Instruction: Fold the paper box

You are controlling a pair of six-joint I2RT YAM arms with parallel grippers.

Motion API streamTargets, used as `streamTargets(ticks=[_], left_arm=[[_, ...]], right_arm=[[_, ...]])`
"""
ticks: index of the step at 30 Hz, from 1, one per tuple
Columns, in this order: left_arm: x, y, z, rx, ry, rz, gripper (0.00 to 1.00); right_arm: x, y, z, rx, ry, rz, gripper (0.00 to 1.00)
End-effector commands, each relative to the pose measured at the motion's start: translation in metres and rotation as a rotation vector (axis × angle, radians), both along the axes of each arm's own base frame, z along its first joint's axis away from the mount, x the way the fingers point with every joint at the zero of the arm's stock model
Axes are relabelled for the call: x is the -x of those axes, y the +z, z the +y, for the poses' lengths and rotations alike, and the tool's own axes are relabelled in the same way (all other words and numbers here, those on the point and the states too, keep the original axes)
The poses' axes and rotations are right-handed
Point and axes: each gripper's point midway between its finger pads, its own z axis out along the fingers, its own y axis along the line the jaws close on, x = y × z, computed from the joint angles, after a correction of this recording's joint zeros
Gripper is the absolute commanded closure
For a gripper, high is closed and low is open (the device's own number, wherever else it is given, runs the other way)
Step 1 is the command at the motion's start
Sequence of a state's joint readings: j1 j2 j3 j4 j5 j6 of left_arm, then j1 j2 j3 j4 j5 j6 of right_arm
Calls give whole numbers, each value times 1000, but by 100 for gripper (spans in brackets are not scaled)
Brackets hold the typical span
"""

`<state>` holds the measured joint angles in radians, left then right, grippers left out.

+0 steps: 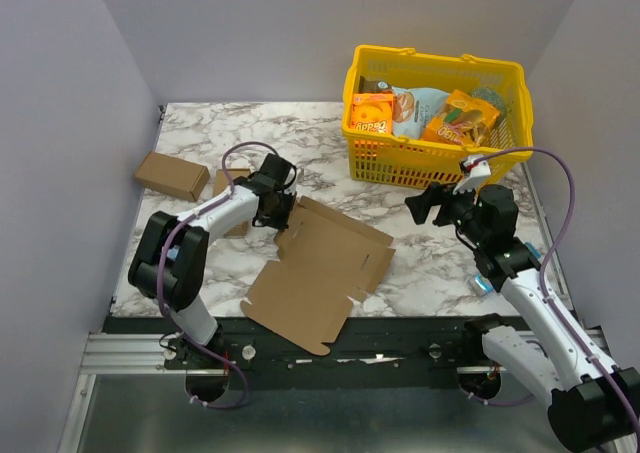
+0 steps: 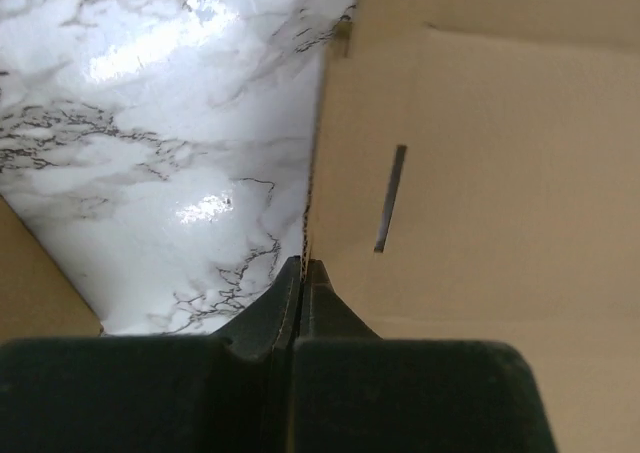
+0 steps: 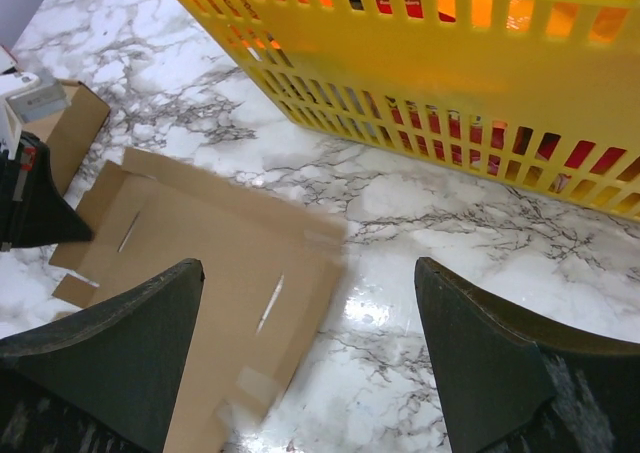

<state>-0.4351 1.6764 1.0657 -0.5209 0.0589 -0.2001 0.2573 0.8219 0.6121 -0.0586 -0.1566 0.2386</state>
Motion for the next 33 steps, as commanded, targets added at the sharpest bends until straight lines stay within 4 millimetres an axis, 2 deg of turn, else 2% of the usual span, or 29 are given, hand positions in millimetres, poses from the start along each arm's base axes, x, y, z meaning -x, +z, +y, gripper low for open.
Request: streamTargets(ticks=[1, 2, 4, 5, 7, 8, 10, 11, 13, 19, 25, 26, 31, 32, 33], left_arm=[[-7, 46, -16, 76, -117, -166, 100], [-9, 56, -19, 89, -158, -215, 100], [-1, 81, -29, 151, -233, -291, 100], [0, 92, -34, 181, -270, -334, 100], [10, 112, -36, 206, -337, -418, 100], [15, 120, -42, 243, -375, -447, 100], [27, 136, -43, 271, -432, -512, 100], [32, 140, -46, 285, -458, -531, 100], [39, 150, -45, 295, -482, -572, 100], [53, 163, -51, 339, -539, -596, 100], [58, 170, -51, 347, -552, -621, 100], [58, 170, -52, 348, -551, -623, 100], [57, 172, -51, 346, -546, -630, 100], [57, 172, -51, 345, -544, -630, 100], [57, 172, -51, 346, -543, -629, 100]], right_arm=[[8, 13, 21, 28, 142, -29, 7], [11, 21, 29, 26, 190, -46, 7], [15, 23, 44, 55, 269, -59, 8], [20, 31, 53, 51, 325, -67, 8], [27, 28, 71, 60, 420, -44, 9], [30, 34, 78, 55, 462, -49, 9], [34, 32, 89, 90, 499, -53, 9], [31, 27, 87, 122, 478, -40, 9], [30, 30, 90, 167, 489, -57, 9], [26, 37, 92, 243, 487, -89, 9], [23, 18, 98, 295, 515, -35, 16], [25, 18, 101, 290, 531, -31, 21], [31, 13, 111, 297, 575, -22, 35], [29, 12, 110, 310, 558, -23, 43], [29, 11, 110, 316, 557, -24, 46]])
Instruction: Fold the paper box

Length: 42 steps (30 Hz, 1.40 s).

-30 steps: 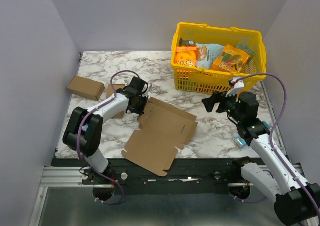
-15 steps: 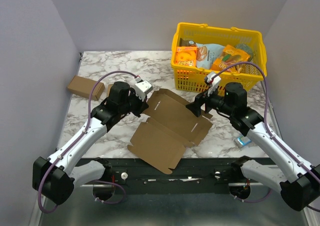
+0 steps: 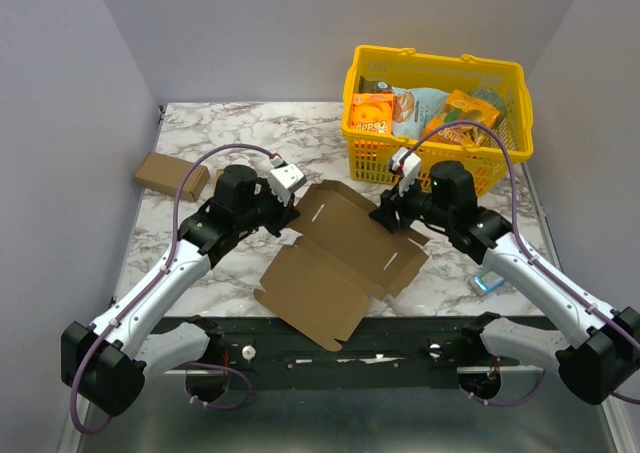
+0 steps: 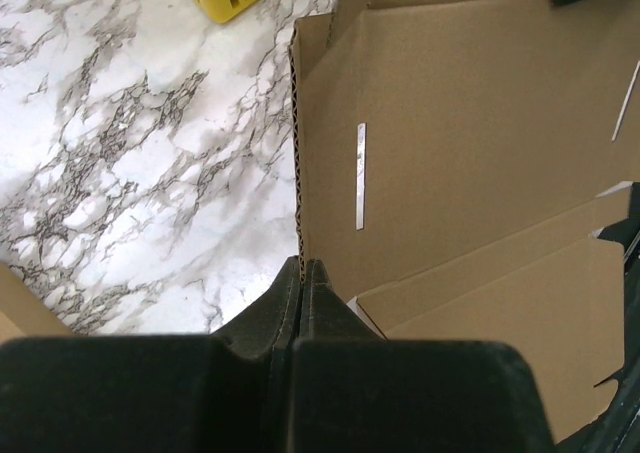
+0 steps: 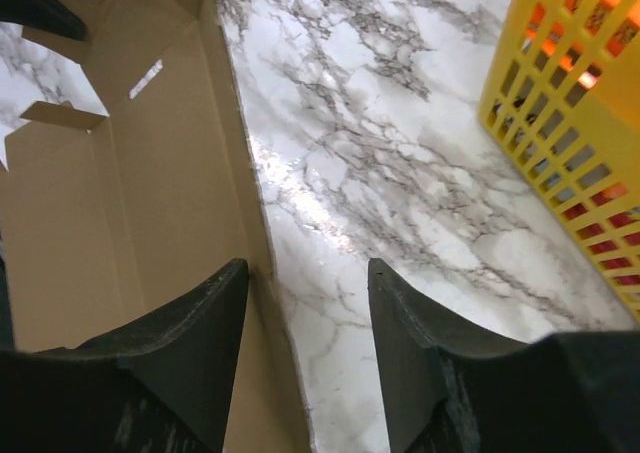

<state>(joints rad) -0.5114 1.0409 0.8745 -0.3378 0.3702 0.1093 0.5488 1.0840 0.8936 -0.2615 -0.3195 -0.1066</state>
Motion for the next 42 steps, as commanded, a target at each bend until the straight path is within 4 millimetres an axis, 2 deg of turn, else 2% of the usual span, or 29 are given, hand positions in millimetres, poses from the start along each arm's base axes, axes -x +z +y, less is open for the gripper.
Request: streamTargets(ticks=[1, 4, 5, 8, 10, 11, 12, 14, 15, 17, 19, 21, 23, 24, 25, 26, 27, 28, 29, 30, 31, 32, 34, 36, 37, 39, 40, 42], left_arm=[[3, 5, -3, 15, -27, -25, 100], [0, 2, -2, 12, -5, -16, 100], [-1, 2, -2, 11, 8, -12, 100], [-5, -2, -3, 22, 34, 22, 100], [-11, -6, -2, 14, 73, 43, 60], [-13, -10, 1, 0, 98, 59, 43], [-18, -7, 4, -6, 133, 57, 22], [-33, -9, 24, -59, 265, 30, 13], [-36, -9, 30, -55, 326, 32, 9], [-46, -3, 53, -71, 475, -3, 9], [-46, 2, 65, -6, 609, 27, 9], [-39, -4, 63, 42, 632, 72, 10], [-31, -2, 55, 143, 653, 111, 11], [-21, -19, 50, 147, 638, 152, 13], [-15, -24, 43, 184, 630, 177, 14], [-13, -25, 32, 259, 618, 204, 16], [-2, -34, 15, 289, 565, 248, 19], [8, -63, 10, 274, 550, 307, 21], [8, -62, -4, 340, 527, 322, 24], [15, -72, -12, 339, 503, 345, 31], [23, -91, -20, 316, 480, 371, 34], [22, -89, -28, 340, 461, 358, 35], [27, -107, -34, 313, 444, 385, 42], [25, -111, -40, 336, 428, 379, 49], [28, -128, -38, 313, 441, 403, 52], [32, -136, -45, 328, 402, 424, 59], [37, -155, -43, 288, 410, 459, 62], [38, -166, -45, 284, 409, 471, 70]], right_arm=[[1, 4, 4, 36, 5, -26, 50], [3, 0, 7, 51, 11, -27, 66], [3, -1, 8, 56, 12, -29, 74], [3, -7, 11, 84, 8, -32, 87], [-2, -15, 8, 130, -25, -38, 94], [-4, -18, 6, 155, -46, -38, 99], [-12, -22, -3, 201, -102, -48, 99], [-19, -31, -11, 269, -162, -58, 99], [-26, -33, -22, 319, -226, -82, 99], [-30, -40, -26, 377, -266, -92, 99], [-35, -40, -30, 428, -315, -121, 99], [-40, -42, -35, 484, -360, -144, 99], [-43, -38, -32, 509, -385, -177, 99], [-47, -39, -36, 551, -427, -193, 99], [-48, -37, -33, 559, -432, -206, 99], [-49, -37, -30, 562, -443, -217, 99], [-51, -36, -33, 581, -472, -230, 99], [-51, -40, -29, 597, -473, -233, 99], [-53, -40, -27, 598, -484, -243, 99], [-54, -40, -29, 613, -503, -255, 99], [-54, -44, -26, 628, -504, -256, 99], [-55, -44, -26, 629, -521, -264, 99], [-55, -46, -28, 645, -555, -276, 99], [-56, -48, -28, 644, -585, -280, 99], [-55, -48, -26, 635, -592, -281, 99], [-55, -47, -23, 619, -598, -281, 99], [-53, -45, -19, 609, -589, -283, 99], [-50, -41, -13, 586, -576, -285, 99]])
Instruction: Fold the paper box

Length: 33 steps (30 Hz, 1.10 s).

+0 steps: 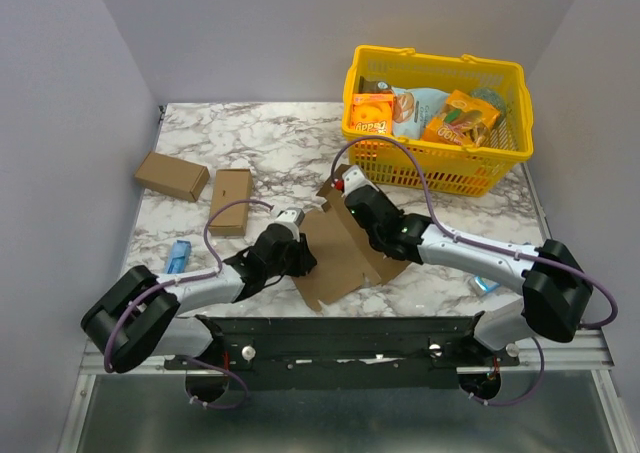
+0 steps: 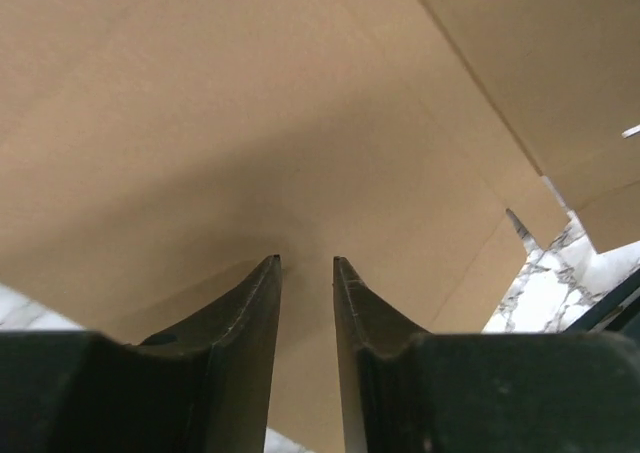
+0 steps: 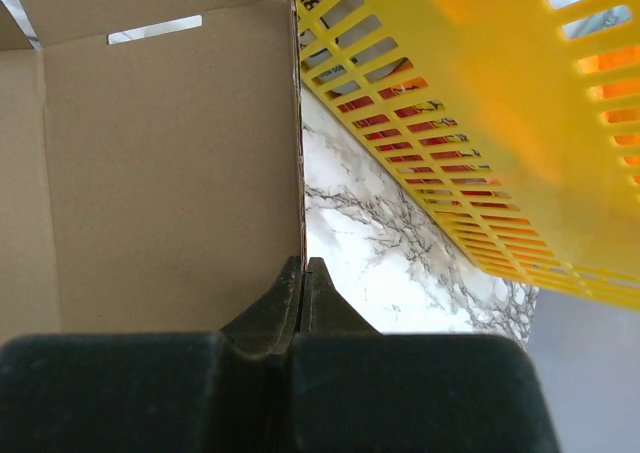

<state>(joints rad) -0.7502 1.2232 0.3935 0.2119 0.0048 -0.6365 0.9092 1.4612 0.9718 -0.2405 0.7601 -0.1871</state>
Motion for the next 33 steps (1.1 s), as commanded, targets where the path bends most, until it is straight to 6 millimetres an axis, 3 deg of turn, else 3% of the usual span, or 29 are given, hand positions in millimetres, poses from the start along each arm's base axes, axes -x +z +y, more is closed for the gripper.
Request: streamTargets(ticks=[1, 9, 12, 19, 23, 26, 27, 28, 30, 31, 33], left_arm=[[4, -23, -15, 61, -28, 32, 72], [10, -42, -24, 78, -51, 51, 76], [11, -43, -26, 82, -58, 54, 76], [18, -46, -29, 96, -72, 61, 76], [19, -41, -30, 112, -76, 50, 75], [18, -29, -32, 131, -81, 34, 69], [17, -25, -33, 135, -81, 29, 61], [11, -7, -36, 157, -76, -8, 57], [9, 1, -31, 118, -73, -24, 45], [-2, 25, -31, 135, -47, -87, 41], [-7, 32, -18, 61, -21, -113, 34]], right_arm=[[-1, 25, 15, -77, -21, -77, 99], [25, 15, 56, -152, 89, -16, 99], [34, 1, 71, -176, 116, 34, 99], [40, -41, 69, -128, 83, 92, 99], [38, -41, 61, -95, 63, 73, 99], [38, -39, 58, -94, 59, 60, 99], [38, -39, 57, -94, 59, 57, 99], [38, -38, 56, -73, 74, 55, 99], [38, -41, 54, -63, 80, 54, 99], [39, -42, 53, -57, 80, 55, 99], [40, -43, 51, -58, 82, 57, 99]])
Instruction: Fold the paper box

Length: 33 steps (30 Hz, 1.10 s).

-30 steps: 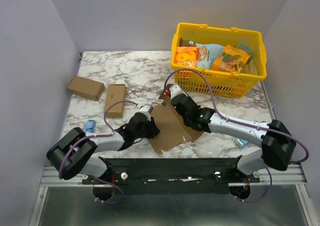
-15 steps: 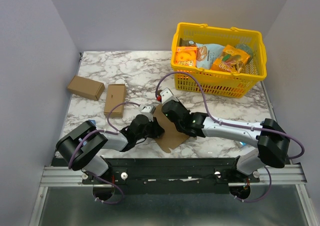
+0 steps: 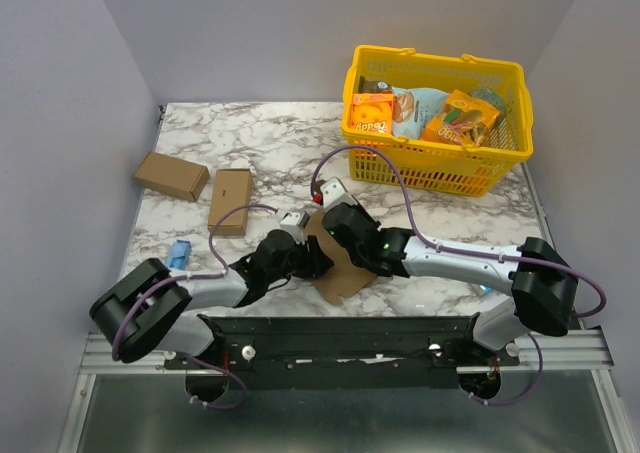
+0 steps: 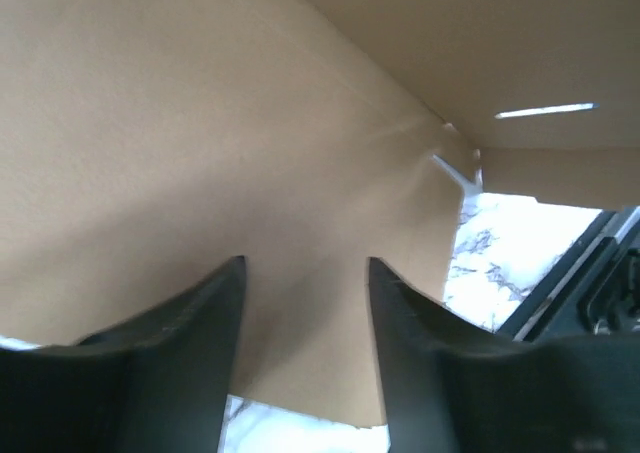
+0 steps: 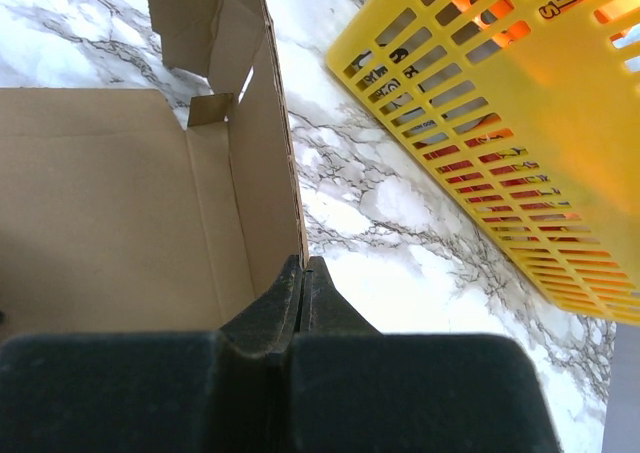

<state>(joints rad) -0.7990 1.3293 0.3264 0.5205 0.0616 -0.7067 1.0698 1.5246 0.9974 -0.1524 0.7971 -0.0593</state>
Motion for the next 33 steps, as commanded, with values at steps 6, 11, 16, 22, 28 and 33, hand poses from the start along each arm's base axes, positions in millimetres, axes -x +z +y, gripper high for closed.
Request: streamTargets(ticks=[6, 11, 16, 22, 28, 33], left_arm=[[-64, 88, 54, -91, 233, -165, 28], [-111, 139, 59, 1, 328, -183, 26], [-137, 167, 39, 71, 315, -203, 26], [-146, 161, 9, 163, 237, -144, 27], [-153, 168, -11, 223, 175, -161, 31], [-154, 156, -19, 203, 150, -132, 33]], right_arm=[[18, -40, -17, 65, 25, 99, 99], [19, -39, -16, 60, 31, 100, 99], [18, -37, -15, 55, 32, 97, 99], [19, -38, -16, 58, 30, 99, 99], [18, -40, -16, 67, 29, 102, 99], [18, -40, -15, 68, 32, 102, 99]])
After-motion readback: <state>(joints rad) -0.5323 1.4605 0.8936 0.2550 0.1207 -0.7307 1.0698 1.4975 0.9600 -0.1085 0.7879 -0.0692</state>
